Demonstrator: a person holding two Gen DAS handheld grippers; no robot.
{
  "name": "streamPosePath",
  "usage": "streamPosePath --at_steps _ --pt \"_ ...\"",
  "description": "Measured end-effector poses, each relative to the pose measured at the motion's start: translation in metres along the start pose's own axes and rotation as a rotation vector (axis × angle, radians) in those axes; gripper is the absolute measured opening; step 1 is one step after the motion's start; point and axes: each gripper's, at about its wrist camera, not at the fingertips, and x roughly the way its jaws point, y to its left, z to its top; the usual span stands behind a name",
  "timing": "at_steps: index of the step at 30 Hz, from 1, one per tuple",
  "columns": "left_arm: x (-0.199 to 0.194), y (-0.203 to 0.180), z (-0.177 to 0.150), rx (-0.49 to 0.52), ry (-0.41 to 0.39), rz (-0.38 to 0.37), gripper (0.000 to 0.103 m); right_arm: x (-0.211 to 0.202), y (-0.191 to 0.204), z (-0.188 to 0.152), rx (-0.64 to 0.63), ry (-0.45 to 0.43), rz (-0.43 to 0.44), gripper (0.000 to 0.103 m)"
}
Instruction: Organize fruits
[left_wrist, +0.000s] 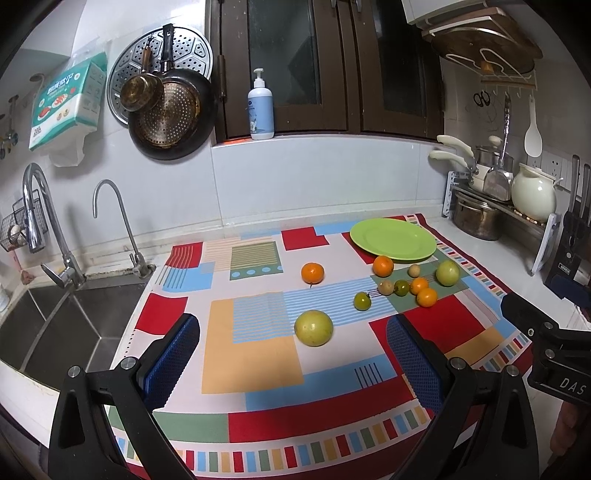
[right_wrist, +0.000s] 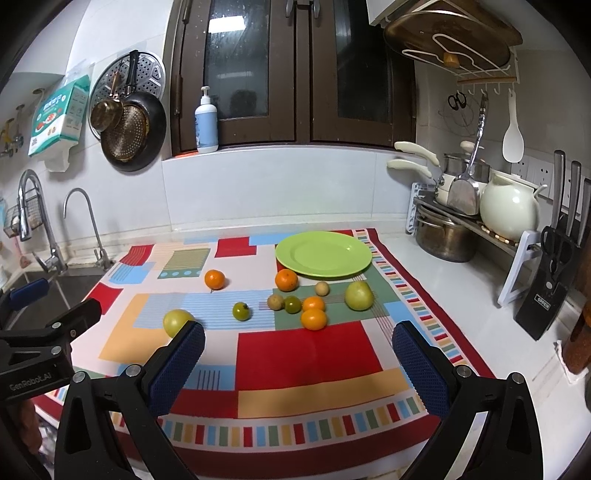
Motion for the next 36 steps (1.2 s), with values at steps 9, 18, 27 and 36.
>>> streamPosePath --at_steps 9,18,27,36 --pt "-0.0003 -0.0002 -0.0010 0.000 -0.003 0.003 0.103 -0.0006 0.0000 -0.0004 0.003 0.003 0.004 0.102" --pt "0.0001 -0.0003 -0.0027 0.002 -0.001 0.006 0.103 0.0003 0.0006 -0.0005 0.003 0.004 0.005 0.102" --pt "0.0013 -0.0019 -0.0041 0.003 -0.006 0.006 0.103 0.0015 0.0003 -0.0013 0.005 0.006 0.005 0.103" --pt "0.0014 -0.0023 -0.0046 0.004 -0.005 0.006 0.103 0.0018 0.0001 -0.0011 0.005 0.007 0.005 0.102"
